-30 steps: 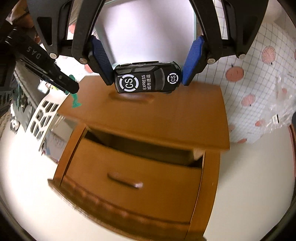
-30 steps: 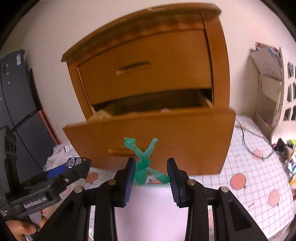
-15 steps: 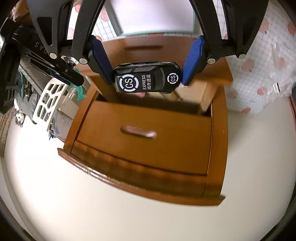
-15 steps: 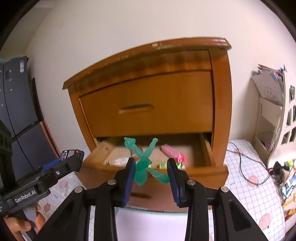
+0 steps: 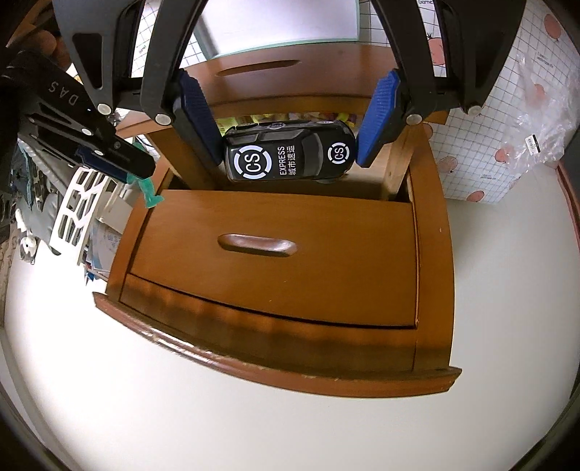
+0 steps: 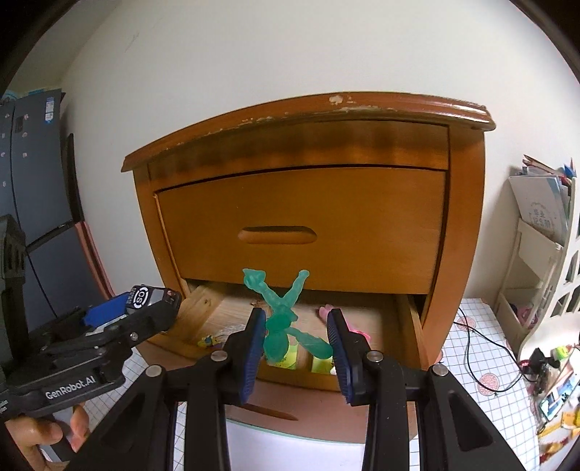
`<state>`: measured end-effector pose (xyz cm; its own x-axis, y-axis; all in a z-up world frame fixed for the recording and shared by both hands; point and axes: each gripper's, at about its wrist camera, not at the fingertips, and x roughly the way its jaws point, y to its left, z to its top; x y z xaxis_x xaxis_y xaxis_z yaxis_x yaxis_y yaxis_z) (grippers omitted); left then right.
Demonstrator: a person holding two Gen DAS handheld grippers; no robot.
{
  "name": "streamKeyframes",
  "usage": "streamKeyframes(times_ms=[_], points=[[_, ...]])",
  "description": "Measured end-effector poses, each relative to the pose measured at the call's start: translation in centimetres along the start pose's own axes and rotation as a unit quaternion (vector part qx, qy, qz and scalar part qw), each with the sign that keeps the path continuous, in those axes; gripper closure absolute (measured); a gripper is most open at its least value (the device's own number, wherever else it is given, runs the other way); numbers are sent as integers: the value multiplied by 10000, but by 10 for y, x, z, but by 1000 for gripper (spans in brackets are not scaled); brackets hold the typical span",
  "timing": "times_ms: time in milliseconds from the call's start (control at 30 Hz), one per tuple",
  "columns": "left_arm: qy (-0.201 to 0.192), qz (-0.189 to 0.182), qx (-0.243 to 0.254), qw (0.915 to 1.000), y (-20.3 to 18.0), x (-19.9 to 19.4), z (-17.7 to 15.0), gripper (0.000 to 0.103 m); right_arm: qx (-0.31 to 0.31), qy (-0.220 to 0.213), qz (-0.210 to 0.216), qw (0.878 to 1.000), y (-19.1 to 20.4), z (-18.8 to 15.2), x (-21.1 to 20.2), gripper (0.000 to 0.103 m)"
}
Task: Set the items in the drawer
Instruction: 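Carry the green figure and black toy car up to the open drawer, then open the right tool to drop the figure while the left tool releases the car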
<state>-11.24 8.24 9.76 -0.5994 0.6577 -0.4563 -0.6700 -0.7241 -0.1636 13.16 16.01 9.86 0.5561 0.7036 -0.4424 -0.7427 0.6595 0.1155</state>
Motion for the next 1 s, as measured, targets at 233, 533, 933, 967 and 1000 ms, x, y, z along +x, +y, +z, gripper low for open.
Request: streamKeyframes(times_ms=[233,533,933,967,1000], points=[[137,106,-94,9998,15,14,-1,27,-67,173,-87,9998,-3,1,20,65],[351,220,-266,9988,29,40,-1,27,-77,443,-177,9988,-11,4,46,65],[638,346,-285,9970,34,72,7,27,73,718,-337,9968,-26,8,74,63],[650,367,-282,9968,34,74,7,27,86,731,-363,9966,-28,9,75,63],[658,396,-297,9966,35,75,8,27,97,733,-381,9965,-29,9,76,63]])
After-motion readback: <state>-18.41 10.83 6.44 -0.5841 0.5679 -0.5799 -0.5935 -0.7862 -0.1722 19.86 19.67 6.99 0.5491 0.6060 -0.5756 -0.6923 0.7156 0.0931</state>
